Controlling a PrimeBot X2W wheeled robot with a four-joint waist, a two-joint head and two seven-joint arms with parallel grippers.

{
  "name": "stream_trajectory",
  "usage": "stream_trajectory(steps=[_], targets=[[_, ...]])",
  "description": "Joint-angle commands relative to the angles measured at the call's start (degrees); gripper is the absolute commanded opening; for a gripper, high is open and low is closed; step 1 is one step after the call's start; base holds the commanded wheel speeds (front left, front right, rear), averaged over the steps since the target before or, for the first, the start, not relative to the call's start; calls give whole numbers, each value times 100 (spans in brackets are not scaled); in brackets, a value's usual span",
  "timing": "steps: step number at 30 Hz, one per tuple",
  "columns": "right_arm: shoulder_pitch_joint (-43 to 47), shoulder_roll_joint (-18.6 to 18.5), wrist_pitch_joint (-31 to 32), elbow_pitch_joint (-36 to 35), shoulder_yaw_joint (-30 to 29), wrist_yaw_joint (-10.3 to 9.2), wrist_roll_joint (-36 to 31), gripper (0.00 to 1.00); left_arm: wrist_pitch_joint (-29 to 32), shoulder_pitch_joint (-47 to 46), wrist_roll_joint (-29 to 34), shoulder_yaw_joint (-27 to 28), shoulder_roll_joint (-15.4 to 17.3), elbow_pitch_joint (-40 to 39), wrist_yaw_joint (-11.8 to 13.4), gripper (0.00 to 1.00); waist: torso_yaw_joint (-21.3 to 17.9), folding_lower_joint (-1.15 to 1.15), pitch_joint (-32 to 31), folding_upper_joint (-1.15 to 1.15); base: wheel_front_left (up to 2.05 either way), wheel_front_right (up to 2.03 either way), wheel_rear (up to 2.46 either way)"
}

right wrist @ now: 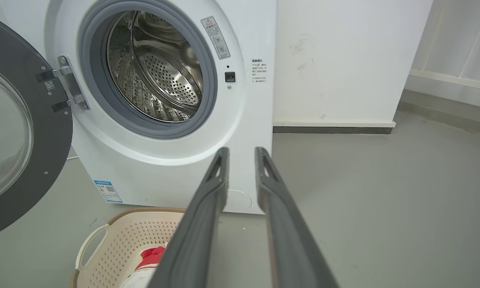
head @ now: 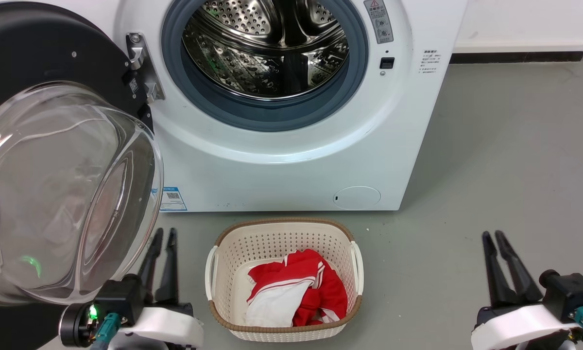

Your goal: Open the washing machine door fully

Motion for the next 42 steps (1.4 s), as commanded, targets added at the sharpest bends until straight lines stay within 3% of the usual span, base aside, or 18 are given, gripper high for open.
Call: stream_trajectory(steps=[1, 19, 42], targets=[[-25, -1, 1, -53, 19, 0, 181, 0, 52, -89, -168, 55, 5, -2, -15, 0, 1, 0, -1, 0, 0, 0, 0], [-295, -98, 328, 319, 9, -1, 2626, 0, 608, -204, -2476, 250, -45, 194, -174, 0, 6, 0, -21, 0, 0, 0, 0], [-502, -137, 613, 609, -32, -2, 4563, 0, 1070, -323, -4347, 428, -83, 383, -312, 0, 12, 0, -41, 0, 0, 0, 0]])
